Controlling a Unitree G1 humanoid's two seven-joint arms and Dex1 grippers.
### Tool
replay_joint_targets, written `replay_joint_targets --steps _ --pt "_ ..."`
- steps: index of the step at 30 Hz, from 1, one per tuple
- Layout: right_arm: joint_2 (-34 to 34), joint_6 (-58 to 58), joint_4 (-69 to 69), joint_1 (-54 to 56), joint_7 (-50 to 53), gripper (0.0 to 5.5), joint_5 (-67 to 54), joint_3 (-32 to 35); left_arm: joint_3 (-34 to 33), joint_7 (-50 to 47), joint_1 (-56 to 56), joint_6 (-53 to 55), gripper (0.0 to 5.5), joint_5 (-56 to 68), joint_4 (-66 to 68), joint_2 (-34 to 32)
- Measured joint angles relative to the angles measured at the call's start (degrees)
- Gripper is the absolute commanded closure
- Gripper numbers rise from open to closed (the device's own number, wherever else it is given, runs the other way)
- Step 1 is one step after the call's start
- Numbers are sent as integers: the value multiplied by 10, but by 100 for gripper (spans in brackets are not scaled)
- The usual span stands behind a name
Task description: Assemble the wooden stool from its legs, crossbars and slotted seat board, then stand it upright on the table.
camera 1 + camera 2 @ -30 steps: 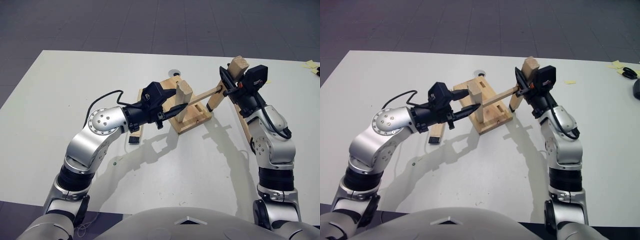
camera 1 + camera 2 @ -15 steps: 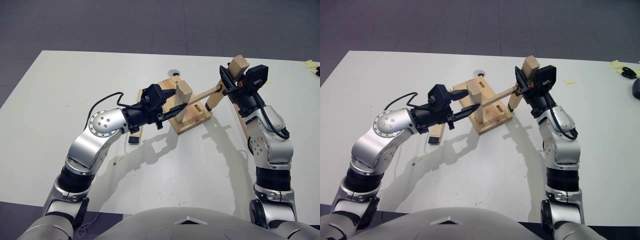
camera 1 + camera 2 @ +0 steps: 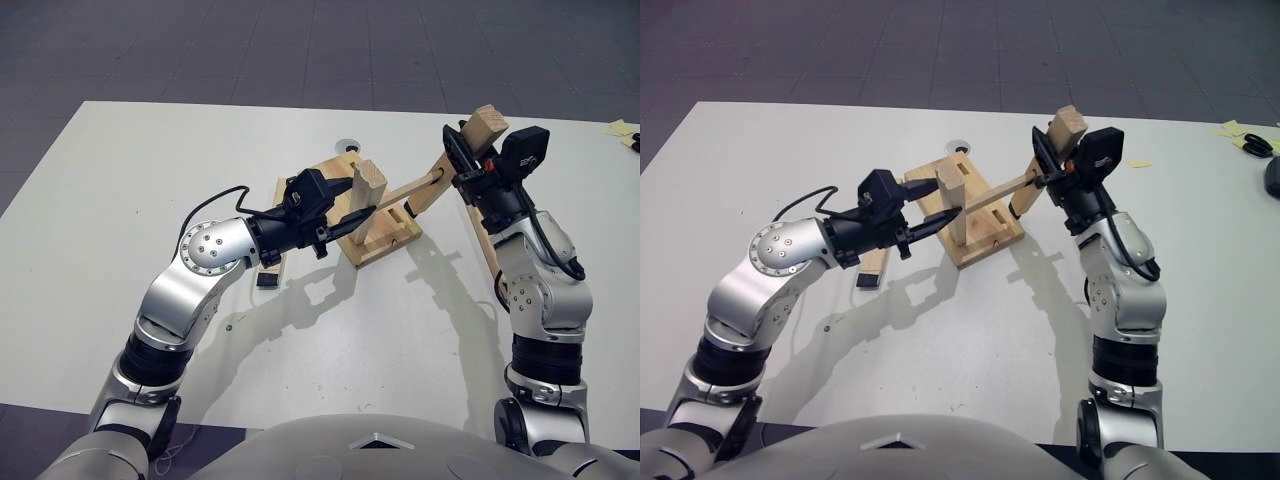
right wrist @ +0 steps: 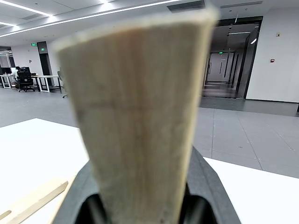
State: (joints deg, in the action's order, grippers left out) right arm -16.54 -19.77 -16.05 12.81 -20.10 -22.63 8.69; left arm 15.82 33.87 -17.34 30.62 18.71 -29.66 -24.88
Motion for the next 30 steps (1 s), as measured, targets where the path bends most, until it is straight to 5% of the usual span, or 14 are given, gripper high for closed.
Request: replay_joint_targets --steps 24,30 --pt "-52 -116 -18 49 -44 447 -58 2 -28 30 1 -5 346 12 17 -22" --pt "-23 -169 -9 54 -15 447 -128 47 -28 32 -1 -8 346 12 20 -25"
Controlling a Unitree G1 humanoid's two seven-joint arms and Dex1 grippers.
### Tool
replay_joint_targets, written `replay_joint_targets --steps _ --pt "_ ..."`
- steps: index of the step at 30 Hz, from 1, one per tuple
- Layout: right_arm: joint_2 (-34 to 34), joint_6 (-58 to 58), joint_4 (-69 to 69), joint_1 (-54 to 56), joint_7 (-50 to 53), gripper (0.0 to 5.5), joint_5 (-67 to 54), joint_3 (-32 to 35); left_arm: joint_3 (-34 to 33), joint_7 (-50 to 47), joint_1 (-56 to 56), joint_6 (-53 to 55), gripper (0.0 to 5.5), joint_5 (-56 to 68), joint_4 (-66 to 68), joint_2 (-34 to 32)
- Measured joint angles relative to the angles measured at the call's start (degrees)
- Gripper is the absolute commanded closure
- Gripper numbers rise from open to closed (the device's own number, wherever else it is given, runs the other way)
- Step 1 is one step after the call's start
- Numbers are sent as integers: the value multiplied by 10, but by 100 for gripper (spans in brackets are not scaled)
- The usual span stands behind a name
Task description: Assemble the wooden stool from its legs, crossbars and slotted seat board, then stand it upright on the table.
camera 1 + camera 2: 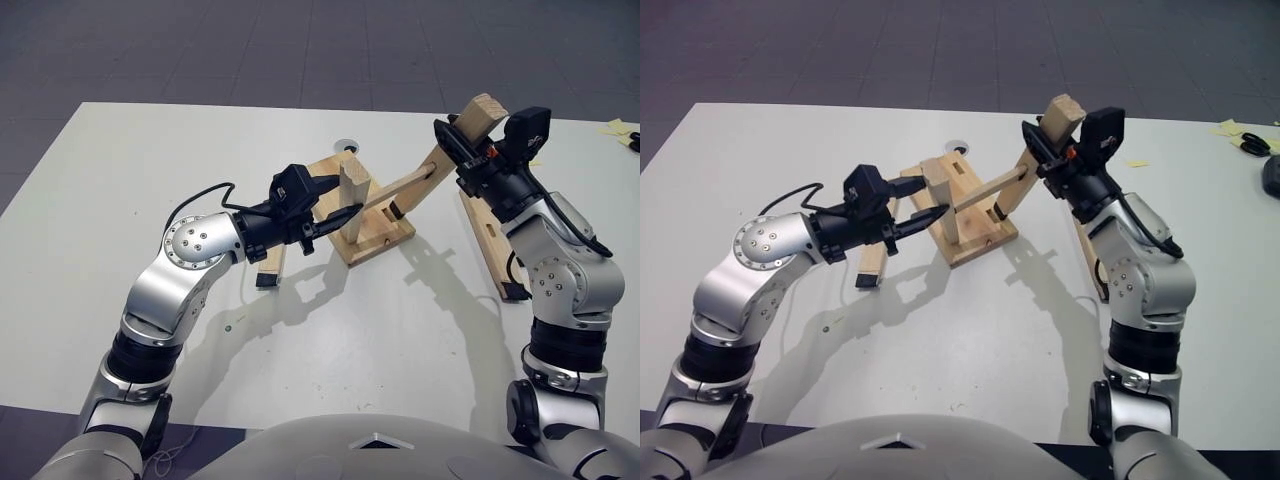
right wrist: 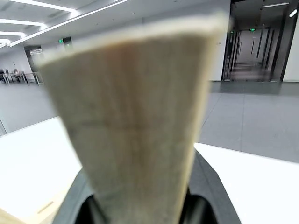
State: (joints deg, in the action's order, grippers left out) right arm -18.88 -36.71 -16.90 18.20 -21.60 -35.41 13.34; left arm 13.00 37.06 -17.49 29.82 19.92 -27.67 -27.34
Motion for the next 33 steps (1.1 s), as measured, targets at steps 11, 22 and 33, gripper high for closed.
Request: replay_joint_targets --steps 11,22,33 --pt "-33 -42 12 17 4 447 -16 -8 2 8 -4 -12 346 -1 12 -3" --pt "-89 -94 46 75 5 447 -10 -49 1 6 -3 -25 346 -5 22 -5" --pt "-101 -150 67 123 19 446 -6 -71 -2 16 -9 -38 346 -4 44 -6"
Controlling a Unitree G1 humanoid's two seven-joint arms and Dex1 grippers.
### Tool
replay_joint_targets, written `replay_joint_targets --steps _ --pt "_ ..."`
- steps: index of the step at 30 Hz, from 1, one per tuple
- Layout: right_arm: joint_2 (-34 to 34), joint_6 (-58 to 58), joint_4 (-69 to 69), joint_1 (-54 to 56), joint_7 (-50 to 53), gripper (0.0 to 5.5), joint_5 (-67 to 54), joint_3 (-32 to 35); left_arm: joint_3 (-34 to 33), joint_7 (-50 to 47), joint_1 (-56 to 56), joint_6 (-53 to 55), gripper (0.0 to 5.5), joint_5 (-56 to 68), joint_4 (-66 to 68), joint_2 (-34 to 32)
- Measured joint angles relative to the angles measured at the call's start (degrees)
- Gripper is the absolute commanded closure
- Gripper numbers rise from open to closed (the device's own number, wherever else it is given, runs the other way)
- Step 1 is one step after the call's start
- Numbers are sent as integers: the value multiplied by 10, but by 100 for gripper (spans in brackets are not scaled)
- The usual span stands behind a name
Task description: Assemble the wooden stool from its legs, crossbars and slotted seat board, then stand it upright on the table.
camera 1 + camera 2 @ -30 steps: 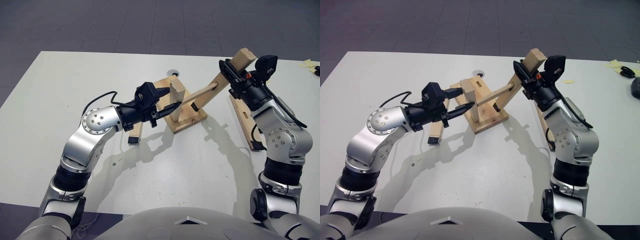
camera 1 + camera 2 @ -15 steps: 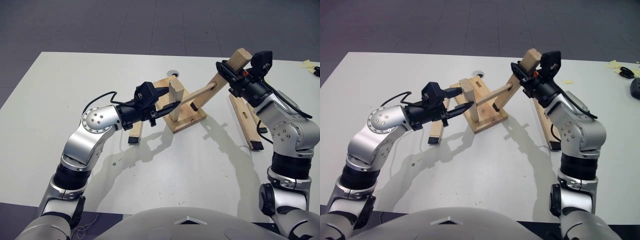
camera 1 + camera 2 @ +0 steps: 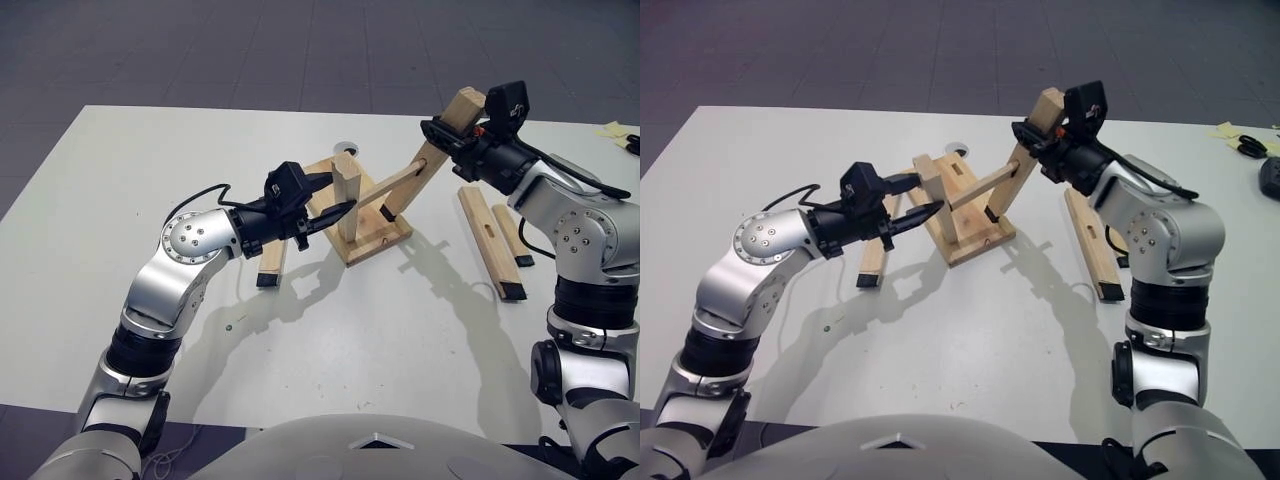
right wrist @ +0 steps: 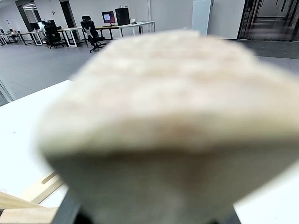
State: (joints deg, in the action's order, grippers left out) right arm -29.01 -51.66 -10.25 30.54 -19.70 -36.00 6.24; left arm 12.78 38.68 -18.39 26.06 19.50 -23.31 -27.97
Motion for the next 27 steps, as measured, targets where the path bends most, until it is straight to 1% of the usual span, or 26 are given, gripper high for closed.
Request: replay_joint_targets --steps 7,9,12,15,16,20,21,23,26,27 --pt "-1 37 -3 -14 18 439 21 -25 -3 8 -6 1 346 3 8 -2" --pt "18 31 -15 -26 43 439 10 -11 -3 8 -7 2 346 3 11 -2" --pt "55 11 -50 -57 83 439 -14 31 1 8 -11 1 346 3 11 1" --pt "70 -1 -83 -82 108 439 -22 51 6 9 -15 0 346 -1 11 1" --pt "67 0 -91 -89 110 439 -17 47 8 10 -15 1 346 -2 11 0" --pt "5 41 -100 -100 77 437 6 -2 6 19 -15 1 346 -3 13 -4" --pt "2 43 -95 -98 74 437 5 -4 7 20 -16 1 346 -4 15 -4" --pt "16 32 -77 -83 81 438 -10 9 8 20 -17 0 346 -8 18 -2" --pt "62 -17 -37 -48 105 441 -39 46 8 18 -23 -1 346 -13 22 2" --pt "68 -28 -31 -39 110 441 -40 50 8 18 -25 -1 346 -13 23 2"
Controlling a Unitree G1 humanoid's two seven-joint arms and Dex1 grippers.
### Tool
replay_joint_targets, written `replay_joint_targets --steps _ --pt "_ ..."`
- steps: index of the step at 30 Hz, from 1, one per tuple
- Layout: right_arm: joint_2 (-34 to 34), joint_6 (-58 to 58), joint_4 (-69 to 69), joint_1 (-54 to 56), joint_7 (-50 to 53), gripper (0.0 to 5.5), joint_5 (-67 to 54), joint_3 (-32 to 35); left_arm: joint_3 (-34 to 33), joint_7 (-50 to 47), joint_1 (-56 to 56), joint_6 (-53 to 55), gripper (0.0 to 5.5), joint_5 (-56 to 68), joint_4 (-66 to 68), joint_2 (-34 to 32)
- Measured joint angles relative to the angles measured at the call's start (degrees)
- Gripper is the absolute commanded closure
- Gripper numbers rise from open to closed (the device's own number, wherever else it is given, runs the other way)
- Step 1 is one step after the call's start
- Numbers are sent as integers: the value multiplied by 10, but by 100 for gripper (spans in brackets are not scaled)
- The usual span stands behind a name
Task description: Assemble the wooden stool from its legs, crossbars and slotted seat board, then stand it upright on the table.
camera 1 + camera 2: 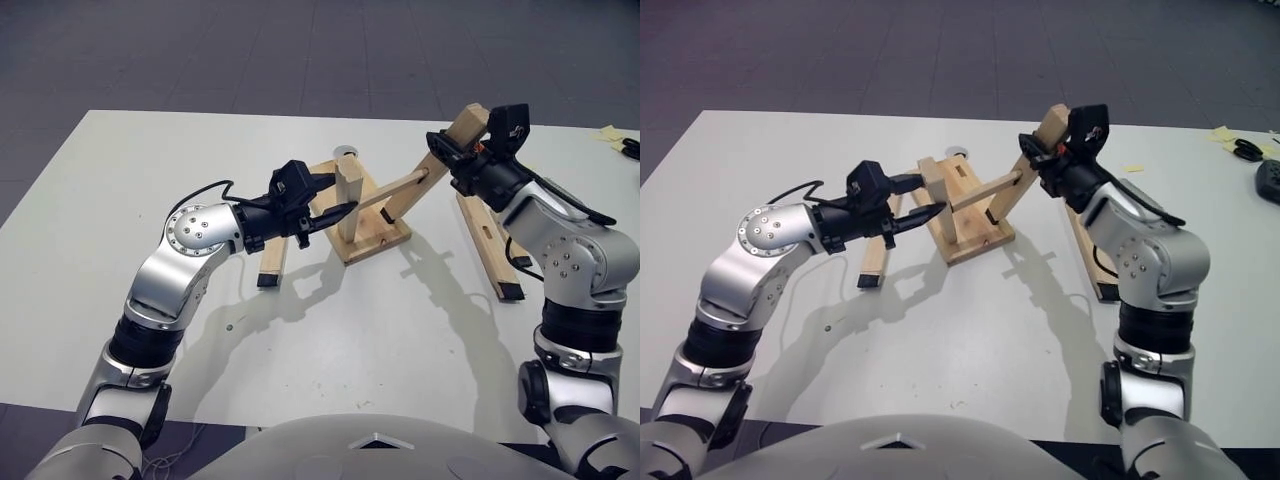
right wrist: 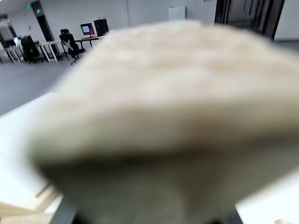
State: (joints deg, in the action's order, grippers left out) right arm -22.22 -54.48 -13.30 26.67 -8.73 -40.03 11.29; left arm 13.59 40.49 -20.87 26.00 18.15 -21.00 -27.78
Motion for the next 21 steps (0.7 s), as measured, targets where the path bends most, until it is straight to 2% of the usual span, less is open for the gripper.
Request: replay_joint_targets --steps 10,16,21 --pt "-23 -17 -43 -20 7 441 25 -29 -2 3 3 1 346 0 3 -4" --pt "46 -8 -35 -28 53 437 30 -5 6 -5 2 8 346 -17 6 0" --pt "53 -6 -27 -23 51 437 40 -2 7 -5 -2 11 346 -22 9 4"
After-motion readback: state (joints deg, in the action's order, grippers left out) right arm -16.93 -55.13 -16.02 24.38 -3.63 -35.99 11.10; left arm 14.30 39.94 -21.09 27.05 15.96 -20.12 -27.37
